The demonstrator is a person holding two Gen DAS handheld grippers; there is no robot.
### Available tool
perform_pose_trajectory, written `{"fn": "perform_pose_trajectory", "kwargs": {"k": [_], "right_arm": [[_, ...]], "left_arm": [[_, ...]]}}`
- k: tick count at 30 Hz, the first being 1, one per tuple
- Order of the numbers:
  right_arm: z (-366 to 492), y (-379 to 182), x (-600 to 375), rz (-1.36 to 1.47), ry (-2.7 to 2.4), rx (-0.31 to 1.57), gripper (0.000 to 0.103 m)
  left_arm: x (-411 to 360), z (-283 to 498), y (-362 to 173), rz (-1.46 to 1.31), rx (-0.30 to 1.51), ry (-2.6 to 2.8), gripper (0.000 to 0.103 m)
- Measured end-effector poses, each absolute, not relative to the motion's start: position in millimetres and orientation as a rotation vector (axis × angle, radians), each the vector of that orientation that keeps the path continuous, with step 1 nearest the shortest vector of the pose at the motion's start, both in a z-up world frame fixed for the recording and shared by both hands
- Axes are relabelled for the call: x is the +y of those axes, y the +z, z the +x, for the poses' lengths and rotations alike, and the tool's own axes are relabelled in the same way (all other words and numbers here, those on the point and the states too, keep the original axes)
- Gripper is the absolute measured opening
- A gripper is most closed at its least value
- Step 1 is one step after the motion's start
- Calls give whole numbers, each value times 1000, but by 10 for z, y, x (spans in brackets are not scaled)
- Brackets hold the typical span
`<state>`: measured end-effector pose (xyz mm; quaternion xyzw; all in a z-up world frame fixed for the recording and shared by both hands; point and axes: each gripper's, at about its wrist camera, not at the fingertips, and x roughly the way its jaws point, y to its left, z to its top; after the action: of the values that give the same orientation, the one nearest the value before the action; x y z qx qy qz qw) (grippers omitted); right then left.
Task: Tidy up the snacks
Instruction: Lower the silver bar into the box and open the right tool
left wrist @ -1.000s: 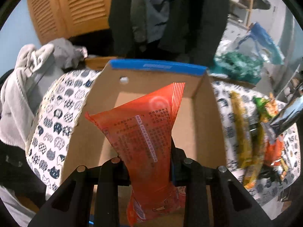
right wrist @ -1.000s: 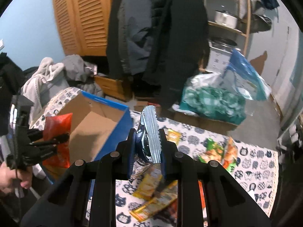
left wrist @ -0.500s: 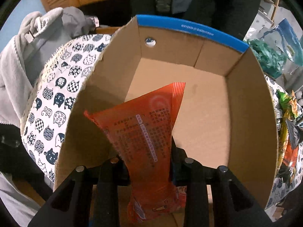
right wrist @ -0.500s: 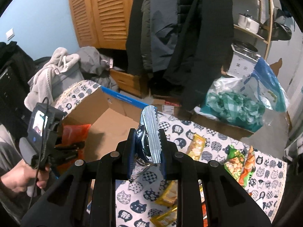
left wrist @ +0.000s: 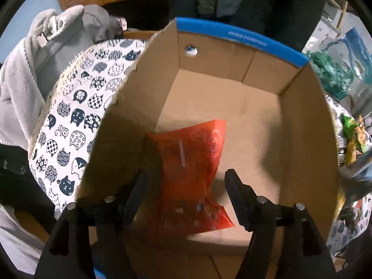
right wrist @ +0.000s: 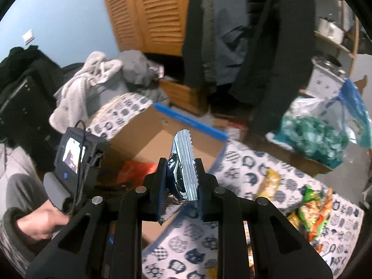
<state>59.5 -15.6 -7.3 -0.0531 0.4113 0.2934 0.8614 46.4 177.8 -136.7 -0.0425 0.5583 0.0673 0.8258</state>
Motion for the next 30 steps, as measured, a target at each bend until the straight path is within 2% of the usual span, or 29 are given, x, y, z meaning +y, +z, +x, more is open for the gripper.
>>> {"fn": "perform_pose_trajectory", "kwargs": {"k": [6, 14, 21, 30], "right_arm": [[641, -335, 143, -163, 673, 969, 20], [751, -849, 406, -222, 693, 1122, 20], [974, -1254, 568, -208, 699, 1259, 20], [1194, -1512, 716, -237, 634, 1292, 23]], "left_arm": [[1825, 267, -1047, -76, 1096, 158, 75], [2011, -3, -725, -127, 980, 165, 76], [2080, -82, -637, -161, 939, 173, 76], [2077, -69, -653, -140, 934, 186, 76]]}}
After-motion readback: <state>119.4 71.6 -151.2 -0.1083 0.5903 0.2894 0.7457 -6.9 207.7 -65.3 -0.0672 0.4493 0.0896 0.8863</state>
